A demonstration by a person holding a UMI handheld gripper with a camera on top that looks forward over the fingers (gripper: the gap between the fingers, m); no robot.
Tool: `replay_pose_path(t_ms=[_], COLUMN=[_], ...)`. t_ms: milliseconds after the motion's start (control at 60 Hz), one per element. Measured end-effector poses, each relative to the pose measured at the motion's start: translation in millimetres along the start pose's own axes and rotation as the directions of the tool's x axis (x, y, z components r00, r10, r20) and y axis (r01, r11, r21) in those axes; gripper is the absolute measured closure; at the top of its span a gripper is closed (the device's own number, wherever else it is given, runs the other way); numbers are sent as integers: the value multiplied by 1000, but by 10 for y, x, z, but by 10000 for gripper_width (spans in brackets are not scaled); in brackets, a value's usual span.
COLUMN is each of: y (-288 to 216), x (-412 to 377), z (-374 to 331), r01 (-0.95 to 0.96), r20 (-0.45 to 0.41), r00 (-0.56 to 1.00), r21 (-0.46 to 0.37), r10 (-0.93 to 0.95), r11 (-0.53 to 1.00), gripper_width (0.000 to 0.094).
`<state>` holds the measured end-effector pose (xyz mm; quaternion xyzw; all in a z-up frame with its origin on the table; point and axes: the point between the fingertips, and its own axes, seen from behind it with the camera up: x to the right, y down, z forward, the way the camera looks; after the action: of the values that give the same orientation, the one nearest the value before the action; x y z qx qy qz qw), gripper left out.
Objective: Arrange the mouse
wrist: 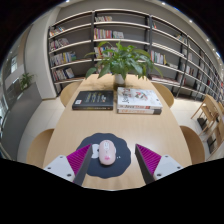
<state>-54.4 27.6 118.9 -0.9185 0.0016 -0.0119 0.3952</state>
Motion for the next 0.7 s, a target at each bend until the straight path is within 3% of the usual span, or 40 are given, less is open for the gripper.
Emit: replay_pose_path(t_ms=[133, 283, 700], y=[-186, -64, 596], x=[-17, -17, 77], z=[-752, -1403, -2138], r01=[-4, 19, 20], r20=[21, 32, 54], r00=[1000, 999, 998], r21=[89, 149, 153], r10=[2, -24, -29], r11=[996, 989, 988], gripper_width=[76, 71, 71])
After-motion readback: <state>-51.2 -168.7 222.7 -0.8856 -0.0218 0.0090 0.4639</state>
